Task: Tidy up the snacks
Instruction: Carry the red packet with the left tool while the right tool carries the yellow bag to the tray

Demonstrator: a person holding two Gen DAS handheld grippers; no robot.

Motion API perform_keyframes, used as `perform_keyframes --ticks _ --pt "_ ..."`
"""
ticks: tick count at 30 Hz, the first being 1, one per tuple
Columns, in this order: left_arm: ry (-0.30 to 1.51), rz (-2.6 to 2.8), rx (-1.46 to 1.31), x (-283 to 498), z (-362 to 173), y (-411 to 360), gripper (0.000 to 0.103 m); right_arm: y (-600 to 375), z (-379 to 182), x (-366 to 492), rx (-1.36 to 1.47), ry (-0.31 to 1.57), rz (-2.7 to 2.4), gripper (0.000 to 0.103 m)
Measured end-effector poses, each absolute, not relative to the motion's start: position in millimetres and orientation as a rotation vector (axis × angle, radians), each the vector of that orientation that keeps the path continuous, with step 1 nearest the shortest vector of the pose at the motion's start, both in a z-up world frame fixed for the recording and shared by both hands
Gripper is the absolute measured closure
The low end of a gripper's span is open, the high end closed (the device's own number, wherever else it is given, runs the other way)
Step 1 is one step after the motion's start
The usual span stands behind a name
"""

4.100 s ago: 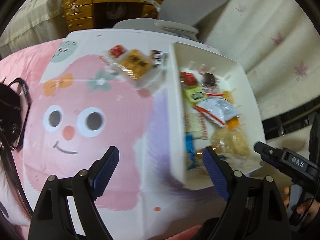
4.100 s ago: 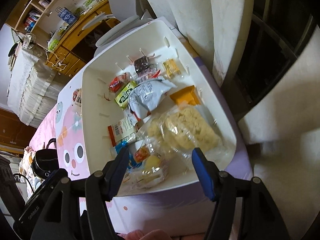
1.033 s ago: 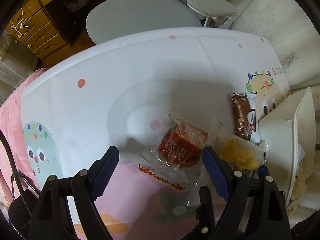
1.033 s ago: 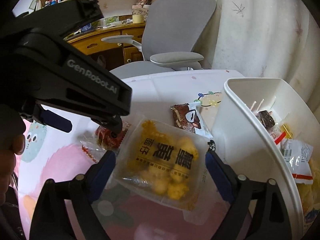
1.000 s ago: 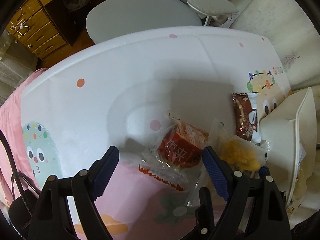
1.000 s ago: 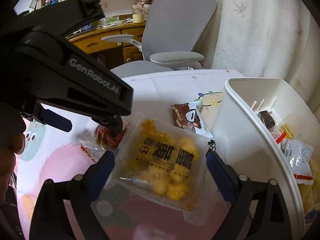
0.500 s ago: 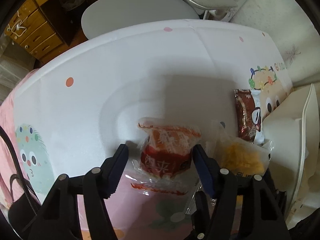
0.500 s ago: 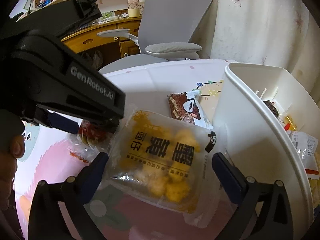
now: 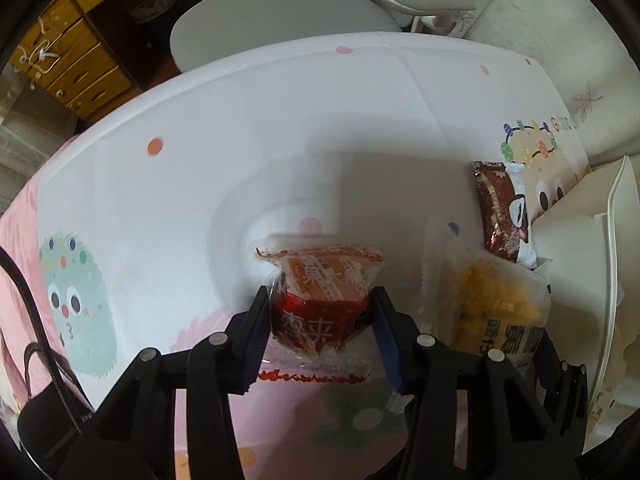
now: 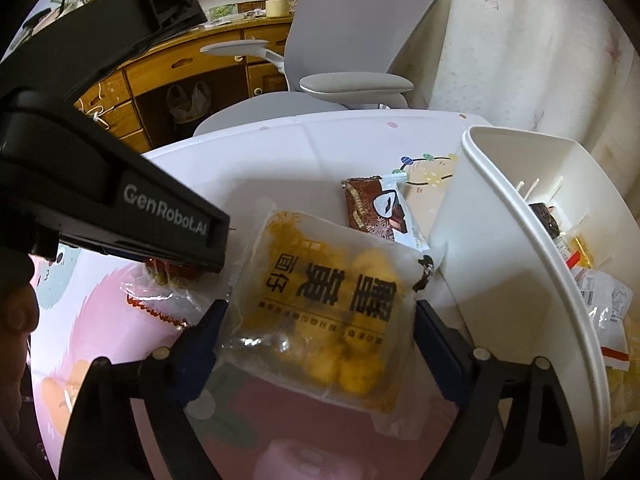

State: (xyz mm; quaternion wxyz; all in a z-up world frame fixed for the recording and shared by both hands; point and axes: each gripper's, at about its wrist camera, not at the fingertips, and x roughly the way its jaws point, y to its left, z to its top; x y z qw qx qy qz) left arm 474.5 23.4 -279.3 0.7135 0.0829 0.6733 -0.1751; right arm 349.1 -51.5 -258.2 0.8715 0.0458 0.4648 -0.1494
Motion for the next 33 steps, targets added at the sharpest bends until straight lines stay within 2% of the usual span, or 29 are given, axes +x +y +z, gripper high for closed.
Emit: perform_keyframes --ticks 11,19,33 --pt "1.54 -0.317 0.197 447 -267 50 0.057 -44 -248 332 0.059 1.025 -0.269 0.025" --pt "1.508 -0.296 0.207 413 -224 72 0.057 -41 -238 300 0.084 1.087 -0.239 0.026" --pt "1.428 -0.322 0.175 298 -147 111 0.057 -23 -172 203 0.087 1.001 -0.188 0.026"
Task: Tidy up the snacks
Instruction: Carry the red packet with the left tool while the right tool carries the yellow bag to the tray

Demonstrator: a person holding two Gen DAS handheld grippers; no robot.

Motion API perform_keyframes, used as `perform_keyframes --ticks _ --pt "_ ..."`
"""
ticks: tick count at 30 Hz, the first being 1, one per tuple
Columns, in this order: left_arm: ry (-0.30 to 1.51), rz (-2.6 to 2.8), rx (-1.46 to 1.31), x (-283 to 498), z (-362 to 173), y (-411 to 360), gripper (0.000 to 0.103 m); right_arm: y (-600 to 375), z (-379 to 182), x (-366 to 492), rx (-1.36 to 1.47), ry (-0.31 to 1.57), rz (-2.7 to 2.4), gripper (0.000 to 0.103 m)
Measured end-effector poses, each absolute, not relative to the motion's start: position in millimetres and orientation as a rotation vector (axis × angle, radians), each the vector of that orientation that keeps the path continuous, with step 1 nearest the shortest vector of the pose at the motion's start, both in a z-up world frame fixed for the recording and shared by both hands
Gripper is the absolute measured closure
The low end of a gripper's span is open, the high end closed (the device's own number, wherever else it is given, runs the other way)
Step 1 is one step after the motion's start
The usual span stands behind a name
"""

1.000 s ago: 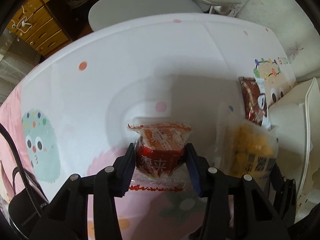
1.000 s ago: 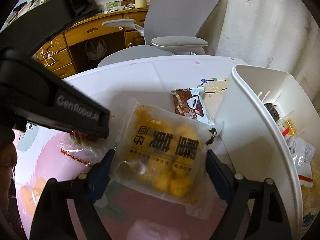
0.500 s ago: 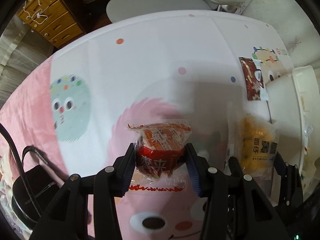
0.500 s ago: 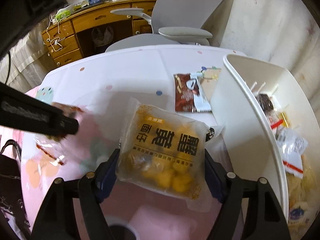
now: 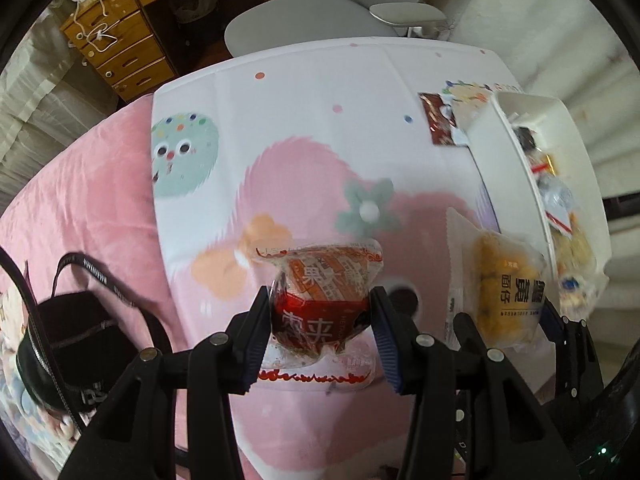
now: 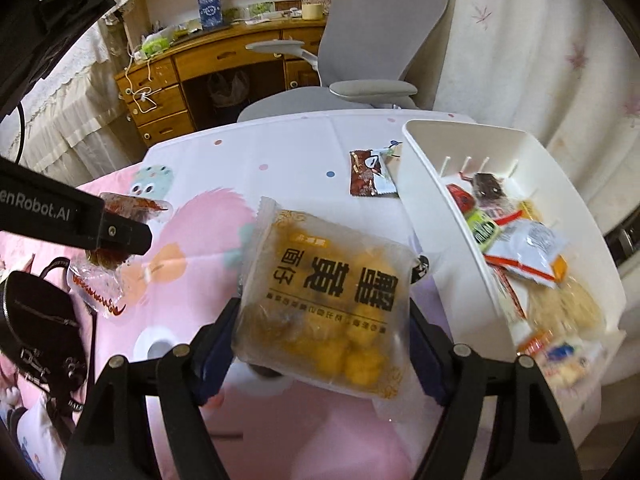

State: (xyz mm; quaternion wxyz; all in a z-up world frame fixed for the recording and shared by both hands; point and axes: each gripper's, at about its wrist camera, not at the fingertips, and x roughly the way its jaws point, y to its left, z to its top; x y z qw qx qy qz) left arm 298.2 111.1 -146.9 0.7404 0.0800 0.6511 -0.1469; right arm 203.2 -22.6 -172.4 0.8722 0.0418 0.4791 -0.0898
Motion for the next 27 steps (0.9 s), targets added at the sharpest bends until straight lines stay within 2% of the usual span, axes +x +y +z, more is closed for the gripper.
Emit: perform_keyframes --ticks 14,27 --pt "1.384 -0.4 0.172 181 -114 90 0.057 -28 -132 107 0.077 0.95 -0.191 0.026" --pt "1.251 -0.334 0.048 145 -81 41 0.057 -100 -92 54 0.022 0.844 -0.122 0.026"
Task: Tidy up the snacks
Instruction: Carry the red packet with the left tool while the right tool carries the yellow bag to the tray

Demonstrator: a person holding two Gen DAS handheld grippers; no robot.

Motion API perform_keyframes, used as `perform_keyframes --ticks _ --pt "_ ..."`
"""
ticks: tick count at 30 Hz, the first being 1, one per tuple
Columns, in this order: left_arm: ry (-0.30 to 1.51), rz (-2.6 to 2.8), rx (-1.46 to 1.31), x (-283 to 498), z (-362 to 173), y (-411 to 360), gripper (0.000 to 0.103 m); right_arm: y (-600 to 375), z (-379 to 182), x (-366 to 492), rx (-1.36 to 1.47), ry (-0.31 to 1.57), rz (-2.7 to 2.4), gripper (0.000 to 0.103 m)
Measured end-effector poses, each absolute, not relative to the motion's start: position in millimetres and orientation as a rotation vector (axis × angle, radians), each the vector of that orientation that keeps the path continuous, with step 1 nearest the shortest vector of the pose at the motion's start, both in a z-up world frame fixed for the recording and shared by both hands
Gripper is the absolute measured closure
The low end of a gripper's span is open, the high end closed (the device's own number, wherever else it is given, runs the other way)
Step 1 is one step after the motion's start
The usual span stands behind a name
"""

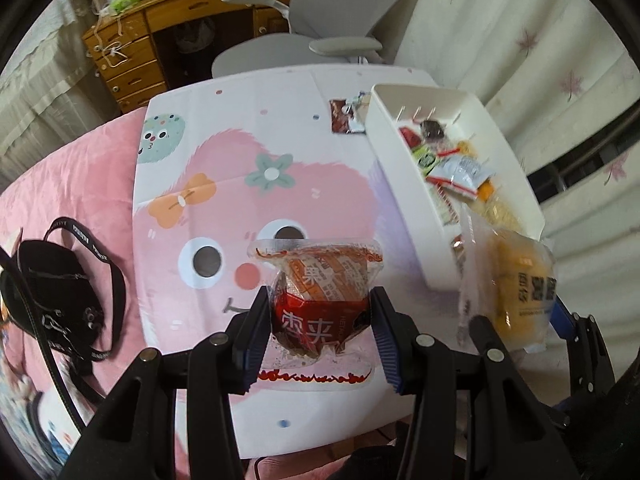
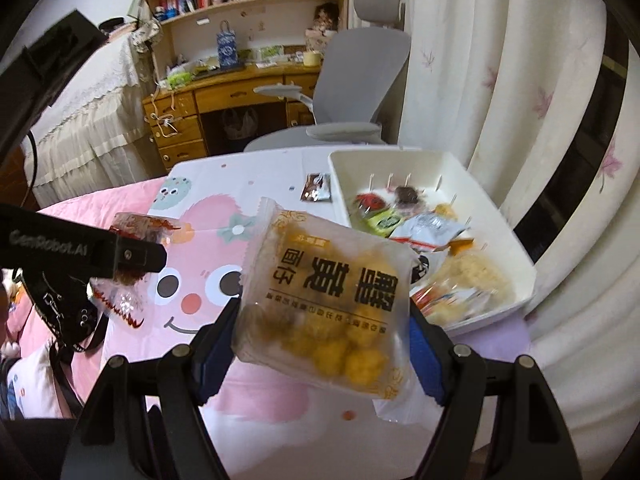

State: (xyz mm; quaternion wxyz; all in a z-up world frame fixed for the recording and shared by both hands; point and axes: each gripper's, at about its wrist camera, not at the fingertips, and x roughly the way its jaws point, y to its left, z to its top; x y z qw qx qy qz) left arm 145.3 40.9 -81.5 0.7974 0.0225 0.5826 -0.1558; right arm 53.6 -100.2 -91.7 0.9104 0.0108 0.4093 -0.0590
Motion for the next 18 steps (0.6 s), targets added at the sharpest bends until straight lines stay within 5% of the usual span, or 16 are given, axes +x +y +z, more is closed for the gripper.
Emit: perform_keyframes --ticks 18 --pt "1.128 -0.272 -0.067 124 -74 -94 0.056 -258 -68 58 -0.015 0.831 0.117 0.025"
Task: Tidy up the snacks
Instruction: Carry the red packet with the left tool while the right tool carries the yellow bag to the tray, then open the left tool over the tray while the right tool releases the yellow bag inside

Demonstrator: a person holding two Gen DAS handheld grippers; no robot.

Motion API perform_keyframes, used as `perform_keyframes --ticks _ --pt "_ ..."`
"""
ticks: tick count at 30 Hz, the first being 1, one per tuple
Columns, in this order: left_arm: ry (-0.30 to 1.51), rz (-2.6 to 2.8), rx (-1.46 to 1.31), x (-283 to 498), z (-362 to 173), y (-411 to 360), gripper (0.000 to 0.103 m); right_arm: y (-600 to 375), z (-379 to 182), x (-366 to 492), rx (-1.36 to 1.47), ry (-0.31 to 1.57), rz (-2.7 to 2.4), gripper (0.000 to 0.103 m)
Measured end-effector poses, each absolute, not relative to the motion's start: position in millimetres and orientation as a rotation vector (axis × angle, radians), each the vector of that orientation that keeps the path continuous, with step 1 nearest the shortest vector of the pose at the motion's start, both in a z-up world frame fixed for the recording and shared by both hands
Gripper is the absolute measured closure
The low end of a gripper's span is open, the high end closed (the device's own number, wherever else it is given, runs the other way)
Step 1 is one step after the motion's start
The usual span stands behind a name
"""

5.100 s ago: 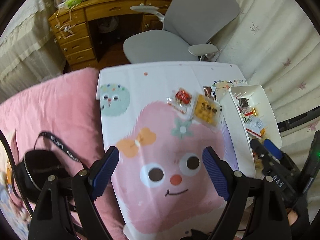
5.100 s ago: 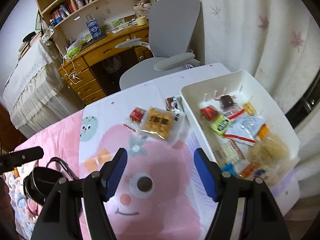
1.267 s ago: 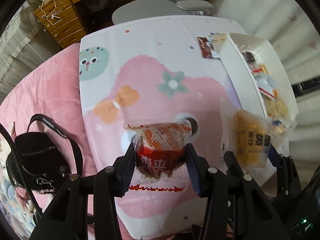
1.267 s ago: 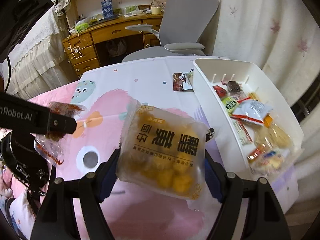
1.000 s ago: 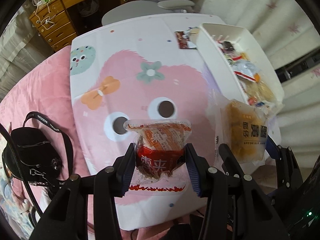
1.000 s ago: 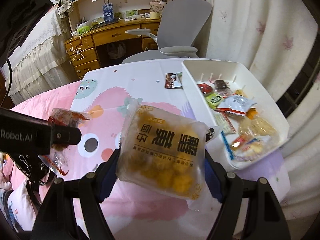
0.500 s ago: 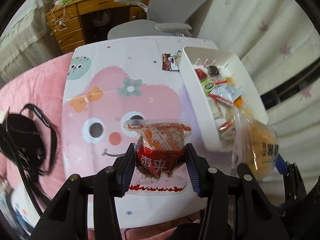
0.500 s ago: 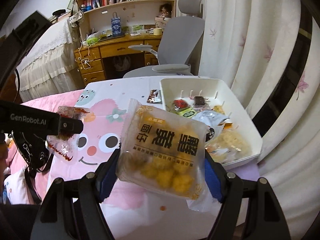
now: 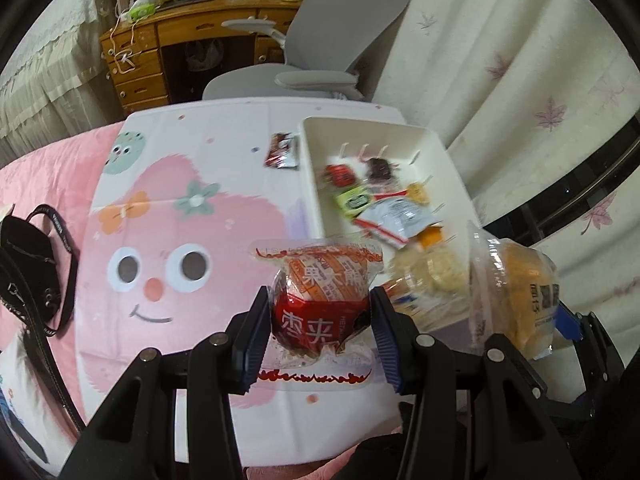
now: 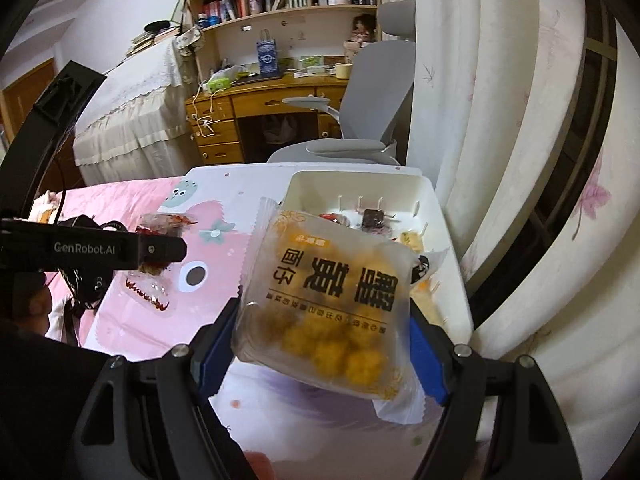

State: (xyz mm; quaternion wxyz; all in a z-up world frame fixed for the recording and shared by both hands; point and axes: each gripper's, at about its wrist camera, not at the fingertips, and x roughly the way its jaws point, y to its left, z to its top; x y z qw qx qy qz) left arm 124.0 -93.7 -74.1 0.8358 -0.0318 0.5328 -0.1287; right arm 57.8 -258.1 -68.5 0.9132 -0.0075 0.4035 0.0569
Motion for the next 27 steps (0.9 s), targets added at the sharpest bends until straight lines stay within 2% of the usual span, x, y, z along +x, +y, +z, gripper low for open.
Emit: perform_keyframes --ticks 9,19,22,23,24,25,26,27 --pt "1.112 -0.278 -0.057 130 -74 -153 0.056 -312 -72 79 -0.014 0.862 0.172 0.025" --pt "1.091 -0.25 -0.095 155 -73 -185 0.054 -344 -71 110 -0.003 0.873 0.221 0.024" --pt "1.085 -0.232 -0.092 160 -72 -189 0.048 -347 -69 116 0.001 0.856 0.241 0.023" --pt "1.079 -0.224 -0.086 161 -71 -190 0.044 -349 -69 118 0.002 0.85 0.246 0.021" --pt "1.071 -0.219 -0.078 162 -70 -191 0.035 -350 -70 119 0.006 0.852 0.25 0.019" --pt "1.062 -0.22 -0.074 162 -68 -192 0.03 -350 -72 122 0.014 0.862 0.255 0.013" --pt "1.049 -0.217 -0.07 162 -66 -192 0.025 -351 -74 124 0.023 0.869 0.259 0.013" --pt "1.042 -0.212 -0.066 162 -65 -192 0.023 -352 -75 126 0.034 0.875 0.256 0.013"
